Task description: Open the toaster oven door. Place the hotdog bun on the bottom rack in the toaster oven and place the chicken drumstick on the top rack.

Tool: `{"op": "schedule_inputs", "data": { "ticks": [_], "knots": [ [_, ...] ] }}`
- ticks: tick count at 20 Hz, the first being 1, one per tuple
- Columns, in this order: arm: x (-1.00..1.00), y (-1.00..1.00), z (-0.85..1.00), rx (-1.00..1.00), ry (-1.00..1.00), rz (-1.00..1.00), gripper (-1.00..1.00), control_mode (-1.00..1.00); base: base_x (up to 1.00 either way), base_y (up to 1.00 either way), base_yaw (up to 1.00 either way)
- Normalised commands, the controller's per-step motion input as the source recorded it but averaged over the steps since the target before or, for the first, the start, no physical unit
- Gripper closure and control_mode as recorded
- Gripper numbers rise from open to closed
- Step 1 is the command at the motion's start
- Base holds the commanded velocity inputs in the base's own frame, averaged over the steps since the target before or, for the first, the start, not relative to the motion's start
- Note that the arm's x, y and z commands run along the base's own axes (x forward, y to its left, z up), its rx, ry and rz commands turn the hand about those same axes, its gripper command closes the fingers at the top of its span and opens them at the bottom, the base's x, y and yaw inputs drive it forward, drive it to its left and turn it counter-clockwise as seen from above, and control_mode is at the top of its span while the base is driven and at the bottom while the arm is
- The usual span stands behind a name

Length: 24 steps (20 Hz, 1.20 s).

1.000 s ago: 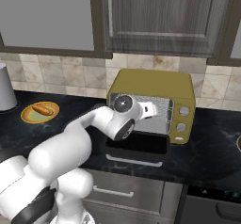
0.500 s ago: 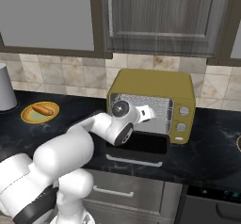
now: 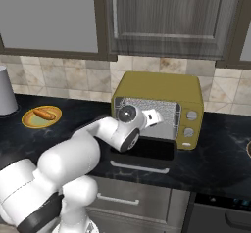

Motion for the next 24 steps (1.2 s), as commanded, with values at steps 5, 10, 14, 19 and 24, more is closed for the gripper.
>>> {"op": "schedule_inputs", "data": {
  "ticks": [5, 10, 14, 19, 24],
  "knots": [
    [0.21, 0.01, -0.04, 0.05, 0.0, 0.0, -1.0, -1.0, 0.0, 0.0, 0.0],
    [0.16, 0.0, -0.04, 0.06, -0.08, 0.0, -1.0, -1.0, 0.0, 0.0, 0.0],
    [0.03, 0.0, 0.0, 0.0, -0.1, 0.0, -1.0, -1.0, 0.0, 0.0, 0.0],
    [0.0, 0.01, 0.0, 0.0, -0.12, 0.0, -1.0, -1.0, 0.0, 0.0, 0.0],
    [0.0, 0.04, 0.0, 0.0, -0.07, 0.0, -1.0, -1.0, 0.0, 0.0, 0.0]
  ]
}}
